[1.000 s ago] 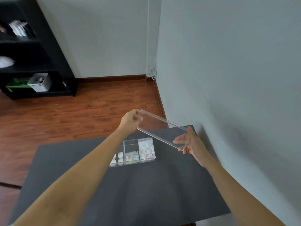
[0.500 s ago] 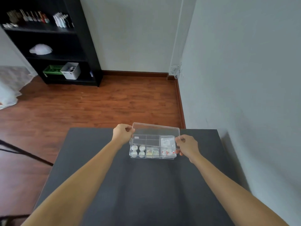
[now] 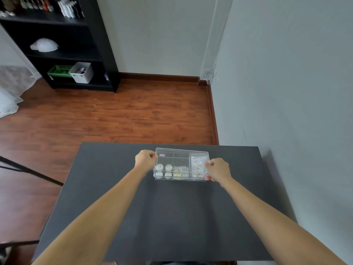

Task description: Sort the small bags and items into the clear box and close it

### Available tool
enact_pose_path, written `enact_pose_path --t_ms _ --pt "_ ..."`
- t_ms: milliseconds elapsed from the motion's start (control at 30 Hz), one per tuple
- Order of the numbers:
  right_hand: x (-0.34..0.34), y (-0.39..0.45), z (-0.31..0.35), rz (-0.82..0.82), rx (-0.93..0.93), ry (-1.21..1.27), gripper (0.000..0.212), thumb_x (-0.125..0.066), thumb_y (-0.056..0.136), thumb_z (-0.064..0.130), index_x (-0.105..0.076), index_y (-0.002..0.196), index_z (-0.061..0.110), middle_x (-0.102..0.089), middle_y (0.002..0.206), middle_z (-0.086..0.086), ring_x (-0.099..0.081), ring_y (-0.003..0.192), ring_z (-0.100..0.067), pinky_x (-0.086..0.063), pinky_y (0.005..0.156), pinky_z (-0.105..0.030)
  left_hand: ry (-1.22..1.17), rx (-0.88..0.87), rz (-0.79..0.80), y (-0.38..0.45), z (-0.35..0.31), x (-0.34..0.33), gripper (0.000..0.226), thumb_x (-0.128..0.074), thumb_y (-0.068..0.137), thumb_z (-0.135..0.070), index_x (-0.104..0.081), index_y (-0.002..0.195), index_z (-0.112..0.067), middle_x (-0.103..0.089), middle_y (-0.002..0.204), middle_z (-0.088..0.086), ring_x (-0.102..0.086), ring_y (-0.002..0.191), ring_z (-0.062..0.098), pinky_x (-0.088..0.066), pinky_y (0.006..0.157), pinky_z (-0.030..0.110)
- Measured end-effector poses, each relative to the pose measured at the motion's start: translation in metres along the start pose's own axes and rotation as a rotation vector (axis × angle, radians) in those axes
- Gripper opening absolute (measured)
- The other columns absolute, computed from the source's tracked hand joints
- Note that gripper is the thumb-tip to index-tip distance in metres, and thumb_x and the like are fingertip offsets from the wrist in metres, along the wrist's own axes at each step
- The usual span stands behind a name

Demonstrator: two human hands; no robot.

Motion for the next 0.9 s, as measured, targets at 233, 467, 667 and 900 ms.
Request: enact_pose_path --t_ms 233,467,667,900 --pt "-0.004 -0.001 -0.006 0.033 -0.033 -0.037 0.031 -0.047 0.096 0.024 -0.061 0.078 0.003 -0.069 0.076 -0.010 -0.073 0.056 -0.026 -0.053 0.058 -0.031 -0.020 0.039 0.021 -0.004 0.005 -0.005 0.024 -0.047 0.092 -0.018 -0.056 0.070 -0.013 -0.046 0.070 0.007 -0.035 0.068 0.022 -0.029 0.046 0.025" --pt "-0.010 -0.006 -0.011 0.015 -0.022 -0.075 0.020 -0.048 0.093 0.016 -0.066 0.090 0.008 -0.069 0.085 -0.006 -0.073 0.057 -0.025 -0.062 0.070 -0.042 -0.113 0.058 0.044 -0.014 0.016 -0.011 0.025 -0.050 0.086 -0.012 -0.074 0.090 -0.016 -0.060 0.074 0.000 -0.051 0.073 0.020 -0.040 0.057 0.021" --pt "-0.014 -0.007 -0.013 -0.012 -0.004 -0.094 0.021 -0.046 0.095 0.016 -0.066 0.095 0.010 -0.067 0.086 -0.006 -0.073 0.059 -0.026 -0.062 0.069 -0.043 -0.116 0.055 0.023 -0.016 0.024 -0.019 0.030 -0.047 0.088 -0.012 -0.074 0.097 -0.021 -0.061 0.079 0.004 -0.050 0.072 0.023 -0.041 0.064 0.025" --pt "-0.017 -0.006 -0.014 0.000 -0.002 -0.083 0.021 -0.044 0.095 0.019 -0.064 0.090 0.014 -0.065 0.089 -0.006 -0.073 0.062 -0.028 -0.062 0.069 -0.042 -0.101 0.072 0.032 -0.012 0.029 -0.023 0.020 -0.046 0.086 -0.014 -0.061 0.076 -0.023 -0.055 0.076 0.005 -0.041 0.070 0.022 -0.040 0.063 0.028"
Point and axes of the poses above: each hand's wrist, its own y-axis towards the middle knuckle, its own x-axis out of the back of the hand, z = x × y, the point moved 2 cm from there along y, towards the middle knuckle
